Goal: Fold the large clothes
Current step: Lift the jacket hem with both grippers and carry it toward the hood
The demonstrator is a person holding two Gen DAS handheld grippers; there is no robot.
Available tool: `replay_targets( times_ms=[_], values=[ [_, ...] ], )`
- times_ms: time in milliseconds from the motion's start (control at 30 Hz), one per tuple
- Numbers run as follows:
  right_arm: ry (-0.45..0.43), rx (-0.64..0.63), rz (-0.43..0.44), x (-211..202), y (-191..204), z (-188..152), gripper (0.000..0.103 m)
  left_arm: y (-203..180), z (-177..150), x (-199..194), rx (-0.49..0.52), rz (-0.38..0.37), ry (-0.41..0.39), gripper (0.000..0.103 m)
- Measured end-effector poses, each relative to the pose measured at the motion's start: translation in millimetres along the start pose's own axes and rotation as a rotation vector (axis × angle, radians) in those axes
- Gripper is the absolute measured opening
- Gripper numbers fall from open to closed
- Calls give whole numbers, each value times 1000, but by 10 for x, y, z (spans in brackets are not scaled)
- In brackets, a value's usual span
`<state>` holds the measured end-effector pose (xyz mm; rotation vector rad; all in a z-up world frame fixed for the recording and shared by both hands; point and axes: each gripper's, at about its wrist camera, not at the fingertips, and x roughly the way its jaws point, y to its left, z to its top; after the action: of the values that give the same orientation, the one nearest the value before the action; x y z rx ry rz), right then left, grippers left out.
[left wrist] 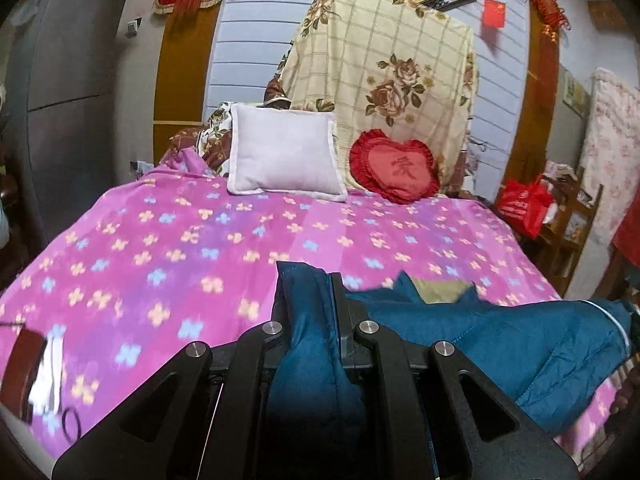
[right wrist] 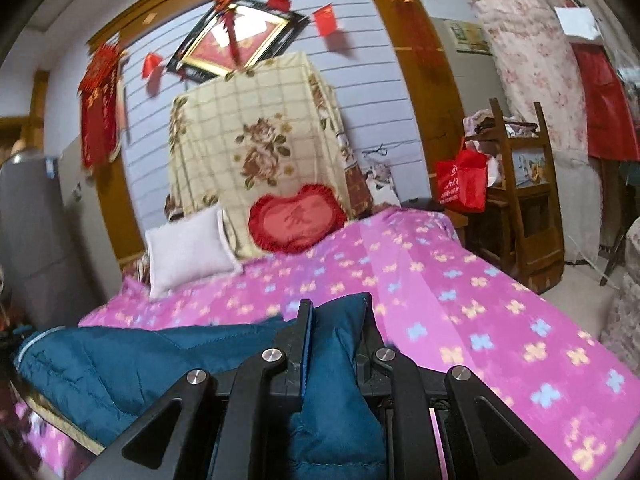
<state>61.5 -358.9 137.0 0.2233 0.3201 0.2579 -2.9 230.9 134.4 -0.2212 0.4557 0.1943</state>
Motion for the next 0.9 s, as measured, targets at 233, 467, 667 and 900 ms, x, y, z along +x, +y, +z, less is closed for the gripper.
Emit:
replay_targets(
  times_ms=[233,467,667,900],
  values=[
    [27,48,3,695,-83,-26,13,-93,-84,1146,-11,96,136,7],
    [121,95,-2,1282,-272,-160,13,-160,-210,1746,-30,135,242,7],
    [104,46,-60,1441,-241,-143,13,-234,-247,2016,3,126,279,8],
    [340,79,-128,1854,-443,-538,13,-370,-593,2296,78,113,315,12]
  ],
)
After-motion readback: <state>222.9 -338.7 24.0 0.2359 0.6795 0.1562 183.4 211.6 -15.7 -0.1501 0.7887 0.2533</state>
